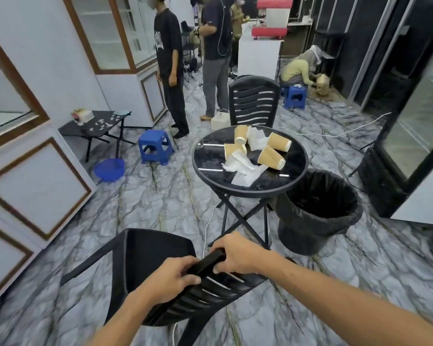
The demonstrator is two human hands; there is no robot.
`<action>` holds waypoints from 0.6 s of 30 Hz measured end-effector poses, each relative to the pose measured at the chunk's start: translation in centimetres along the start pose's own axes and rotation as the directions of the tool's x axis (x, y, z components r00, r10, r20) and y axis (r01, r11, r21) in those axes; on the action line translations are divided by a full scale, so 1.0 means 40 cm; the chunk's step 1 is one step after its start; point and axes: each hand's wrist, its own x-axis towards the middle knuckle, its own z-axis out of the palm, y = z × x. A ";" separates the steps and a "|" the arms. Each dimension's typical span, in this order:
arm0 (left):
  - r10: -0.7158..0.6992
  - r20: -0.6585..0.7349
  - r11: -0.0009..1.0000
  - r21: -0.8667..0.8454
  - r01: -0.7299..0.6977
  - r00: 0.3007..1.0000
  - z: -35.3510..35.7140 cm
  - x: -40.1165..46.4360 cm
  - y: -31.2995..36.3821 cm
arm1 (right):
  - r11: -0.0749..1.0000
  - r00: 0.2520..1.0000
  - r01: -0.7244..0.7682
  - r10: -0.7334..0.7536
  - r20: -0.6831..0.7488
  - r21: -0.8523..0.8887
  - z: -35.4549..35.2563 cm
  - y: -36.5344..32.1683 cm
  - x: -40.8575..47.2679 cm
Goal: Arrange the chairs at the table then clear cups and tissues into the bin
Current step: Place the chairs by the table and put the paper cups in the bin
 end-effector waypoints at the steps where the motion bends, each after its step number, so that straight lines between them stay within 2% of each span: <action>1: -0.015 -0.018 1.000 -0.019 0.014 1.000 -0.010 -0.019 -0.011 | 1.000 1.000 -0.006 0.006 -0.009 0.004 0.006 -0.002 -0.012; 5: -0.052 -0.010 0.994 -0.095 0.051 0.999 -0.060 -0.093 -0.064 | 0.999 0.999 -0.050 0.050 -0.005 0.005 0.018 -0.002 -0.066; 9: -0.077 -0.024 0.994 -0.082 0.075 0.997 -0.103 -0.166 -0.108 | 0.991 0.991 -0.133 0.132 0.013 0.015 0.052 0.028 -0.106; 12: -0.104 -0.065 0.994 -0.047 0.101 0.992 -0.119 -0.213 -0.125 | 0.978 0.979 -0.202 0.202 -0.009 -0.051 0.073 0.032 -0.114; 18: -0.036 -0.147 0.997 0.061 0.045 0.988 -0.215 -0.277 -0.034 | 0.984 0.995 -0.086 0.093 0.037 -0.157 0.053 -0.090 -0.053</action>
